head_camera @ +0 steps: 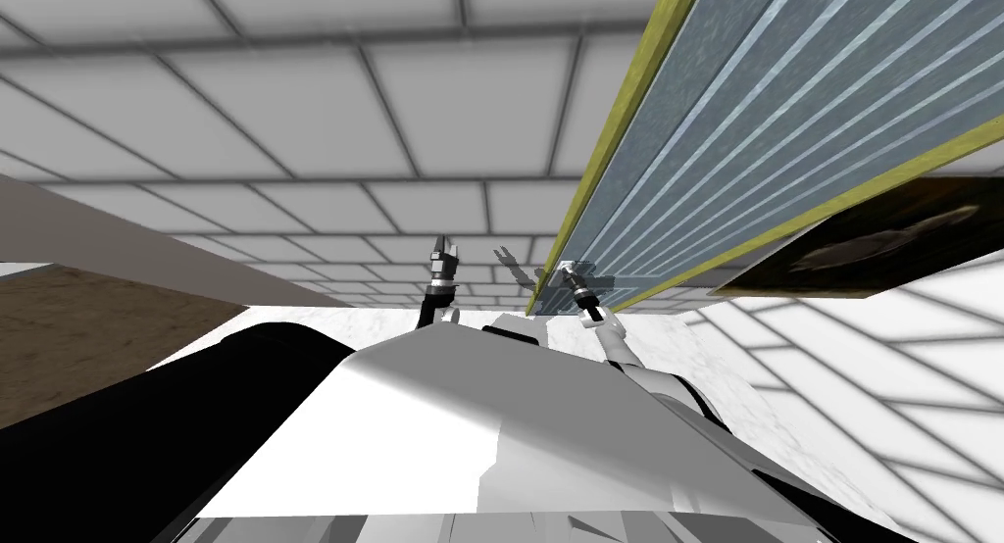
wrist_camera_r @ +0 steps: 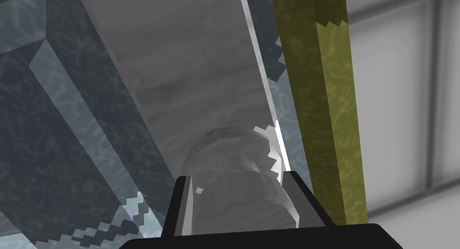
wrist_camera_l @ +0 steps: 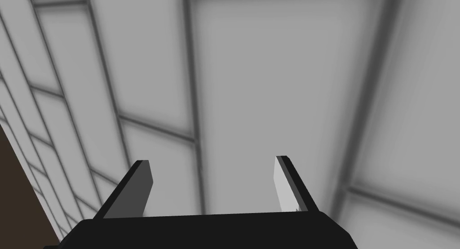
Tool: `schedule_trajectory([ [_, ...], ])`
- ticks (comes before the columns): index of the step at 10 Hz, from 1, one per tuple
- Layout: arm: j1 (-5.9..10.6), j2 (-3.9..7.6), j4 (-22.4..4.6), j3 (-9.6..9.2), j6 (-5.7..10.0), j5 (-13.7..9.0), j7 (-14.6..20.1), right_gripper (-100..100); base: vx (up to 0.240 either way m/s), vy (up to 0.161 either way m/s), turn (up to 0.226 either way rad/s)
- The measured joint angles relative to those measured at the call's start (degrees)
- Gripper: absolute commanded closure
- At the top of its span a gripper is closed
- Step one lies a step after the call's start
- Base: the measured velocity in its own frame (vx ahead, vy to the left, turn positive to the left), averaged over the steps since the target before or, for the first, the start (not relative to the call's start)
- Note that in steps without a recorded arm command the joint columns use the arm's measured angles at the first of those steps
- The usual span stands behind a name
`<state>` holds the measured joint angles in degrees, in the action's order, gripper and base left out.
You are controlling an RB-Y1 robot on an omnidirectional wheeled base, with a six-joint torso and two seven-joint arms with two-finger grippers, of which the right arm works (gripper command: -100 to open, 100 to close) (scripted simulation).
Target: Pull the door open
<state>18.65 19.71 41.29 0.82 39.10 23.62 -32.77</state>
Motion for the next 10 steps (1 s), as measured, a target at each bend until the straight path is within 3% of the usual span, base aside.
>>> schedule_trajectory([
  [4,0.72,-0.11,-1.0,0.18,-0.23,-2.7,5.4,100,-0.049,-0.050,0.090],
  [6,0.04,-0.09,0.4,-0.08,-1.09,-3.7,8.4,100,-0.057,-0.062,0.133],
  [10,1.23,-0.14,-1.6,0.12,-0.83,-7.0,14.0,100,-0.056,-0.054,0.093],
])
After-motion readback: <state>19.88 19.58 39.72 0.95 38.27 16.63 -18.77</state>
